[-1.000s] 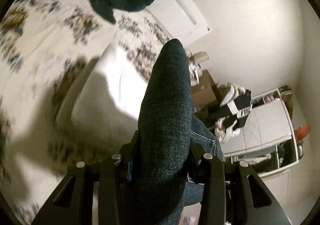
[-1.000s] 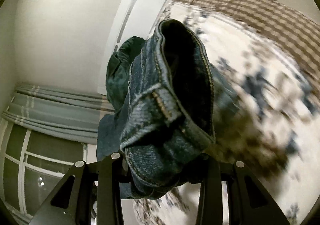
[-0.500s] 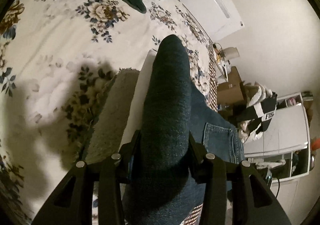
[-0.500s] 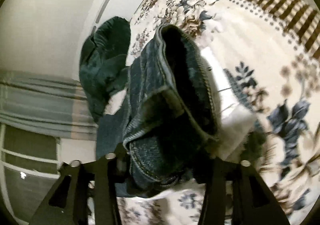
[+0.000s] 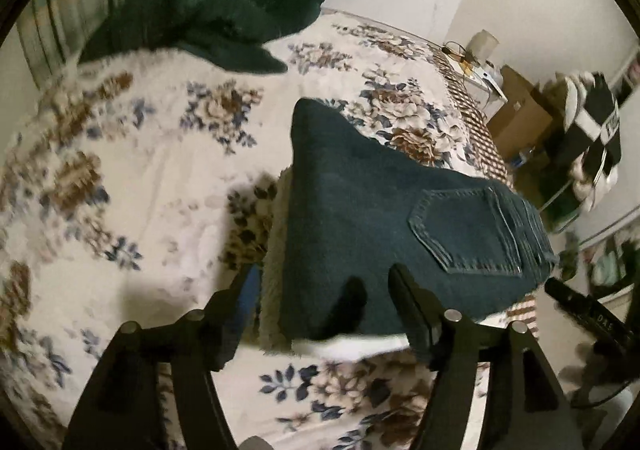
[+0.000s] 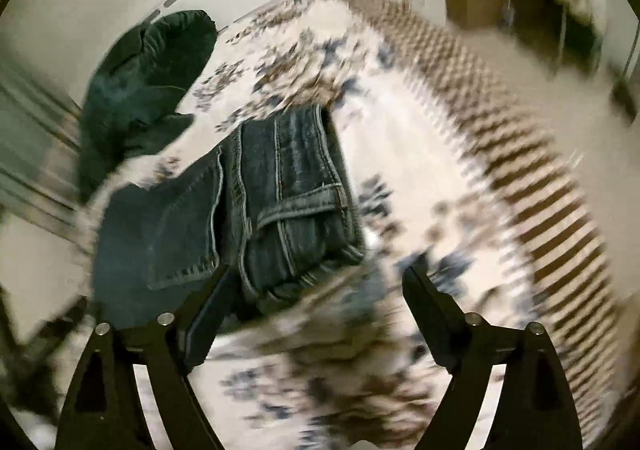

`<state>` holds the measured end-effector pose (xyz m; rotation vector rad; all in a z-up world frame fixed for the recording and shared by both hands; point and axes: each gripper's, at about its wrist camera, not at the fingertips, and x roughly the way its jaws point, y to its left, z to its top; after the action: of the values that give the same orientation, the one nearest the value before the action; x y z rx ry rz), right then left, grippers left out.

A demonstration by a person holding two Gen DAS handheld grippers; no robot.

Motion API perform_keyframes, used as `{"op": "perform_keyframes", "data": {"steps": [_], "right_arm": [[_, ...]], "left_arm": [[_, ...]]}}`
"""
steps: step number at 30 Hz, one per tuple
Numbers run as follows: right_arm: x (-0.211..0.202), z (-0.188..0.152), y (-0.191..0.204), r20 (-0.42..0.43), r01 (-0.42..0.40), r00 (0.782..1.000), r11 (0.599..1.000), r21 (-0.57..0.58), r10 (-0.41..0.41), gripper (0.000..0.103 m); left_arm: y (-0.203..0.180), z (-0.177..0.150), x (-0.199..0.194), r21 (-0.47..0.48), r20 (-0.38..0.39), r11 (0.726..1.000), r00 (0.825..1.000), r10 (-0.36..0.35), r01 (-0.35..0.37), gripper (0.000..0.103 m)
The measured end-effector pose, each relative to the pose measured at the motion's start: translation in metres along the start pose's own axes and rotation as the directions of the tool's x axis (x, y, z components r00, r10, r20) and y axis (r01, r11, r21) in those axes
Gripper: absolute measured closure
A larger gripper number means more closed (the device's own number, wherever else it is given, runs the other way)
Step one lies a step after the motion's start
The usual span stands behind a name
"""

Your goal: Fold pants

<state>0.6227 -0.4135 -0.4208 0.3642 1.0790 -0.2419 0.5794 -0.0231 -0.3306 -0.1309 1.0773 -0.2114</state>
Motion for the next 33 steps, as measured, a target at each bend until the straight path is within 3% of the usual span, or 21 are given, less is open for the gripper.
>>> {"op": "perform_keyframes", "data": {"steps": [3, 7, 11, 20, 26, 33], "right_arm": [[-0.033, -0.012, 0.016, 0.094, 0.101, 0.991, 0.992, -0.080, -0.094, 0.008], [-0.082, -0.031, 0.030, 0.180, 0.157, 0.975, 0.979, -0.130, -0.132, 0.007], [-0.142, -0.050, 0.041, 0.259, 0.193, 0.955, 0.966, -0.170, -0.145, 0.007], [-0.300, -0.092, 0.042, 0.389, 0.163, 0.918, 0.967, -0.197, -0.075, 0.006], [-0.405, -0.135, 0.033, 0.433, 0.106, 0.901, 0.967, -0.232, 0.005, 0.006], [-0.492, -0.181, 0.023, 0.450, 0.075, 0.892, 0.964, -0.256, 0.051, 0.006]], "left_arm": [[-0.015, -0.008, -0.022, 0.042, 0.032, 0.999, 0.999, 0.033, -0.034, 0.029], [-0.031, -0.020, -0.057, 0.078, 0.072, 0.993, 0.994, 0.087, -0.093, 0.012], [-0.042, -0.029, -0.097, 0.082, 0.126, 0.986, 0.983, 0.134, -0.144, 0.012], [-0.077, -0.077, -0.221, 0.084, 0.246, 0.982, 0.958, 0.144, -0.169, 0.012], [-0.097, -0.121, -0.305, 0.052, 0.315, 0.980, 0.934, 0.169, -0.194, 0.012], [-0.107, -0.159, -0.364, 0.030, 0.347, 0.977, 0.919, 0.189, -0.212, 0.012]]}}
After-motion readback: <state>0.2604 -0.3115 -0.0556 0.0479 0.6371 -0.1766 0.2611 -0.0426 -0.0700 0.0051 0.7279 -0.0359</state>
